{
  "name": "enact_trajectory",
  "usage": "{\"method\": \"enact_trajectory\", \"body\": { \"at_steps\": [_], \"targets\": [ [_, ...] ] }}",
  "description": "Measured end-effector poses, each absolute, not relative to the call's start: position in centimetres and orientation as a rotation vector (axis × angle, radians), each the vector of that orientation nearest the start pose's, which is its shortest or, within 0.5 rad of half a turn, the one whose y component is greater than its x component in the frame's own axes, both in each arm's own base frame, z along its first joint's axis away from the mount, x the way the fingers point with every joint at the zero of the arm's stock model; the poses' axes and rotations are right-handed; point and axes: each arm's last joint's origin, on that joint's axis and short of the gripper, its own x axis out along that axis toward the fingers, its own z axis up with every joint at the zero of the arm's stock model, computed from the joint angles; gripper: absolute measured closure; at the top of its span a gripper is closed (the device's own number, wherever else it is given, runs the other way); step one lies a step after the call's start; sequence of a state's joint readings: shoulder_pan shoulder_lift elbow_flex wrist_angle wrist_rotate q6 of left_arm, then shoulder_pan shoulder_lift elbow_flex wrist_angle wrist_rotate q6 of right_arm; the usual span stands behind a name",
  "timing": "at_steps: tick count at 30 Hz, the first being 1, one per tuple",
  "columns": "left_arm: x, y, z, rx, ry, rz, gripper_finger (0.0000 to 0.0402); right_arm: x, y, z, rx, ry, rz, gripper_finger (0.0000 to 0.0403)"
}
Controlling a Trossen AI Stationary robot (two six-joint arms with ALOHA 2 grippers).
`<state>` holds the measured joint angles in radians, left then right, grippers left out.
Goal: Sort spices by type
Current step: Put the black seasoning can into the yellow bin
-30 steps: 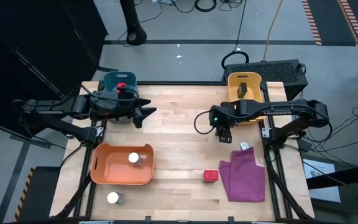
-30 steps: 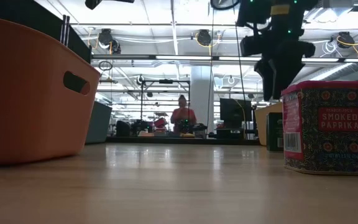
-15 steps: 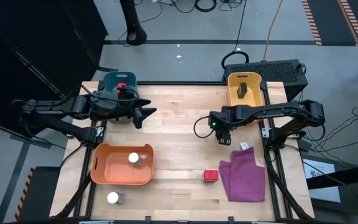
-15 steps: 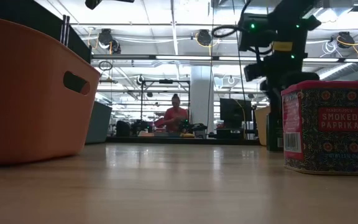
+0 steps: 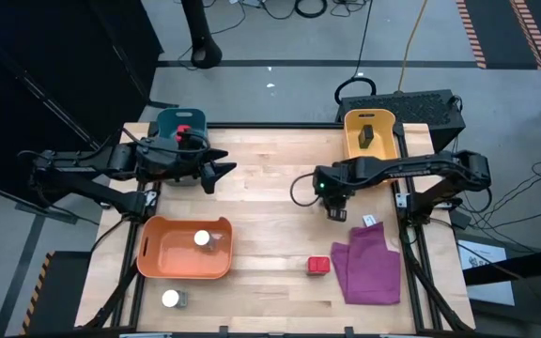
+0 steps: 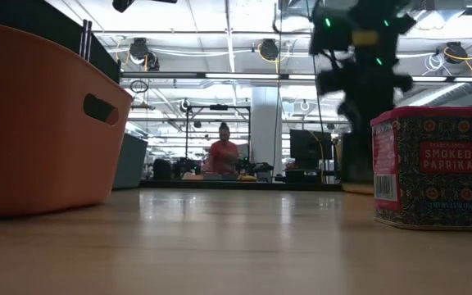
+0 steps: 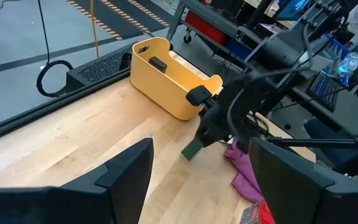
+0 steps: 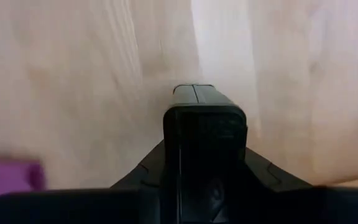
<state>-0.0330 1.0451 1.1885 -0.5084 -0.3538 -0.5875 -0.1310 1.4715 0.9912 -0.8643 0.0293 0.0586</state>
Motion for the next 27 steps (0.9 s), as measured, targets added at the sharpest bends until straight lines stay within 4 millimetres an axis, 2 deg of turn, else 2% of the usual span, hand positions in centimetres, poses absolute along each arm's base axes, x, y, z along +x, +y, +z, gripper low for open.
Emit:
{"method": "enact_trajectory", "body": {
  "at_steps": [4, 8, 12, 15, 17, 19, 22, 27],
  "targets": [
    [21.0, 0.3, 39.3, -0.506, 0.252, 0.413, 0.0133, 27.7, -3.9, 26.3, 0.136, 1.202, -0.196, 0.0307],
    [21.0, 0.3, 39.3, -0.506, 0.244, 0.417, 0.0133, 28.5, -5.9, 33.0, 0.177, 1.015, -0.326, 0.0307],
    [21.0, 0.4, 39.3, -0.503, 0.24, 0.431, 0.0133, 26.7, -9.4, 38.6, 0.275, 0.891, -0.52, 0.0307],
    [21.0, 0.4, 39.3, -0.503, 0.24, 0.432, 0.0133, 24.1, -12.4, 41.2, 0.383, 0.857, -0.671, 0.0307],
    [21.0, 0.4, 39.3, -0.502, 0.24, 0.433, 0.0133, 22.1, -14.4, 41.9, 0.491, 0.838, -0.796, 0.0307],
    [21.0, 0.4, 39.3, -0.502, 0.238, 0.434, 0.0133, 20.3, -16.4, 41.8, 0.606, 0.828, -0.917, 0.0307],
    [21.1, 0.4, 39.5, -0.504, 0.222, 0.435, 0.0133, 17.9, -18.8, 40.4, 0.77, 0.869, -1.037, 0.0307],
    [21.2, 0.4, 39.7, -0.51, 0.195, 0.428, 0.0133, 15.6, -21.2, 37.4, 0.968, 1.012, -1.092, 0.0307]
  ]
}}
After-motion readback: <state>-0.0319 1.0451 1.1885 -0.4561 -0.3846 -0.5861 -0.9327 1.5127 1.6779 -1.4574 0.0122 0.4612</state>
